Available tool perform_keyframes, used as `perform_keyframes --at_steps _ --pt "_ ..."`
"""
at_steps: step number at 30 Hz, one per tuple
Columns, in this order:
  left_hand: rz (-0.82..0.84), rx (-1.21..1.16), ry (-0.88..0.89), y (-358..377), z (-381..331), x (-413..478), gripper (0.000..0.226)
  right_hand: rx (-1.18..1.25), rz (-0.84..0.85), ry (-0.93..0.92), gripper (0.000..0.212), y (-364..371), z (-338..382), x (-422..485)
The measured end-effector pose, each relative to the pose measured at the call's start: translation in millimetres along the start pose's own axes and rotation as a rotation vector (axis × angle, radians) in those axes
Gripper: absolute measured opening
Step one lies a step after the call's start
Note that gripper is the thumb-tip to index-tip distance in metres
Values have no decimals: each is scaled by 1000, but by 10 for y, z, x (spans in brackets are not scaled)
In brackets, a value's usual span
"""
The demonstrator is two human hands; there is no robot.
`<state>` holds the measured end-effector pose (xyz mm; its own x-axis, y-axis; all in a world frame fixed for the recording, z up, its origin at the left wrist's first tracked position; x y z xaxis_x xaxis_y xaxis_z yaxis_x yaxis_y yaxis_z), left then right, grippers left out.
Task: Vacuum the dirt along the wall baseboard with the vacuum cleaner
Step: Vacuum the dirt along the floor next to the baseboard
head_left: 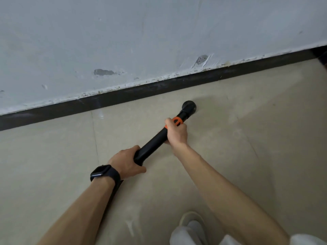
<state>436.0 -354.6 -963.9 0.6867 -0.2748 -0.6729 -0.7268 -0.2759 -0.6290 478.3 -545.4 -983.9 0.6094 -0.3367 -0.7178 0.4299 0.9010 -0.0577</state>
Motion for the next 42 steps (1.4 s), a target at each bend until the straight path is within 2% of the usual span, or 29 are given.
perform_keyframes --at_steps 6,11,14,18,23,26,30,35,38,42 --pt "129 77 -129 38 495 -369 30 104 -80 121 45 161 -774 -648" --pt "166 38 -94 397 463 -459 30 55 -132 99 44 -15 -910 -726" --pt "160 -39 -69 525 421 -488 32 32 -95 57 40 -21 -797 -667" --pt "56 -99 -102 423 539 -561 32 -60 -33 12 42 309 -666 -572" --pt "-18 -122 -229 85 882 -694 31 -97 177 -5 45 919 -526 -582" --pt "-13 -97 -238 -12 908 -660 31 -154 170 -10 48 1002 -476 -542" --pt "-22 -40 -160 23 549 -449 32 -151 72 -26 46 691 -331 -287" --pt "-155 47 61 -29 -155 -3 36 197 -23 -49 23 -58 105 230" --pt "-201 74 195 -128 -589 261 44 364 -74 -43 24 -527 392 499" --pt "-304 164 278 -200 -1091 631 47 425 -115 -72 26 -949 718 823"
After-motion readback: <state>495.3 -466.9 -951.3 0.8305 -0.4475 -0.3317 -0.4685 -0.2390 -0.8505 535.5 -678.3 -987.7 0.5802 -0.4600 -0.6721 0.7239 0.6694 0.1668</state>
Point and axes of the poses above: each hand's wrist, its own x-axis towards the middle knuckle, its own y-axis out of the palm, z = x × y, the point moved 1 cm from there along x, towards the middle knuckle, and after that the axes turned 5 degrees about z, right-handed, at the moved point
